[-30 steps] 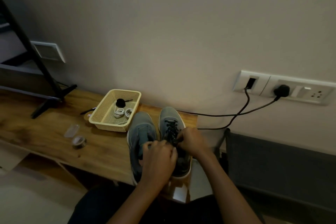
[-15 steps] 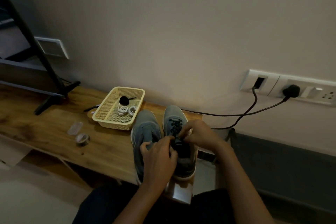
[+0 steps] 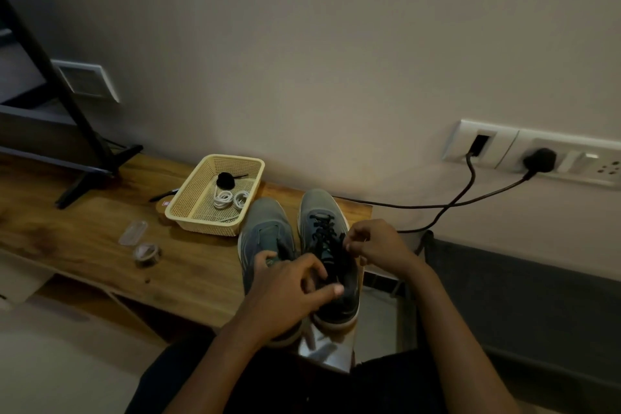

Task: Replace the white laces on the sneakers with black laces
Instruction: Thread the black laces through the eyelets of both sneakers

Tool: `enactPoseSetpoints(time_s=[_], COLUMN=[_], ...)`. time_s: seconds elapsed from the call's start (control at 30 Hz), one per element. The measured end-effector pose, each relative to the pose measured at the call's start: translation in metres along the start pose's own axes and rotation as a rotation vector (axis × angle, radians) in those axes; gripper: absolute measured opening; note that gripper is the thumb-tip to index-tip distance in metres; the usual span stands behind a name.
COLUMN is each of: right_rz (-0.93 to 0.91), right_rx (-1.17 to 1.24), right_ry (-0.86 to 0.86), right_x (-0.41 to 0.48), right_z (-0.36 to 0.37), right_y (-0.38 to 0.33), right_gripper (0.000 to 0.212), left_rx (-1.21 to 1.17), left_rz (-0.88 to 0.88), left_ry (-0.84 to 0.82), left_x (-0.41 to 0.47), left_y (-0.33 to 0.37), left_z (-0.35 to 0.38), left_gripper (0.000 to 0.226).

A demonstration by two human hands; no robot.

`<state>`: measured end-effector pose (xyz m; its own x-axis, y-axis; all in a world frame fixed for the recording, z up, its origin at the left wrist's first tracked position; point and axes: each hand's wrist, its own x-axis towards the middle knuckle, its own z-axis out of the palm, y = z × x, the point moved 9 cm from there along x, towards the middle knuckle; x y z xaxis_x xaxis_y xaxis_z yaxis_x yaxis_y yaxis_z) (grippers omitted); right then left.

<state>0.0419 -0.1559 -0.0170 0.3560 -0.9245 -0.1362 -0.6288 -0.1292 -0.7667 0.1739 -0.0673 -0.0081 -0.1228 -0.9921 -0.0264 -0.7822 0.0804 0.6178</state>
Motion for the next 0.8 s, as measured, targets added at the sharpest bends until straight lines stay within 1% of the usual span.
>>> enactPoseSetpoints(time_s=[0.03,0.07,0.17,0.23,0.27,0.33,0.4,0.47,0.53,0.6,0.7,0.8], right_rz=[-0.016,-0.024,-0.012,0.006,0.017,0.051,0.085,0.112,0.109,0.089,0.08,-0.019], right_rx=[-0.019,-0.035,-0.039,-0.016,-0.006,0.012,0.021,0.021,0.018,0.035,0.062,0.029], right_ry=[0.026,0.052,0.137,0.21,0.248,0.326,0.368,0.331,0.288,0.319,0.389,0.386], right_x=[0.001,0.002,0.005,0.007,0.008,0.009,0.01,0.013,0.017,0.02,0.026,0.033], right_z=[-0.001,-0.002,-0.008,-0.013,-0.015,-0.019,-0.019,-0.014,-0.008,-0.007,-0.005,0.008], right_y=[-0.003,-0.004,-0.001,0.003,0.004,0.007,0.012,0.016,0.013,0.006,-0.011,-0.033], right_gripper=[0.019,0.021,0.021,0.022,0.02,0.015,0.011,0.006,0.011,0.017,0.022,0.022], left_rx=[-0.014,-0.016,0.001,0.116,0.209,0.379,0.453,0.476,0.431,0.288,0.066,-0.054], left_rz=[0.025,0.042,0.043,0.023,0.005,-0.04,-0.052,-0.023,0.024,0.04,-0.058,-0.18], left_ry=[-0.014,0.011,0.217,0.31,0.298,0.211,0.134,0.088,0.102,0.21,0.38,0.45], left_x=[-0.001,-0.001,0.004,0.009,0.013,0.023,0.031,0.032,0.03,0.028,0.026,0.024], left_y=[0.001,0.002,0.002,0.005,0.005,0.003,0.003,0.006,0.01,0.006,-0.025,-0.063], left_z=[0.003,0.004,-0.004,-0.008,-0.004,0.008,0.018,0.024,0.022,0.008,-0.02,-0.037], left_gripper=[0.014,0.011,0.003,0.009,0.015,0.026,0.032,0.036,0.035,0.03,0.027,0.027])
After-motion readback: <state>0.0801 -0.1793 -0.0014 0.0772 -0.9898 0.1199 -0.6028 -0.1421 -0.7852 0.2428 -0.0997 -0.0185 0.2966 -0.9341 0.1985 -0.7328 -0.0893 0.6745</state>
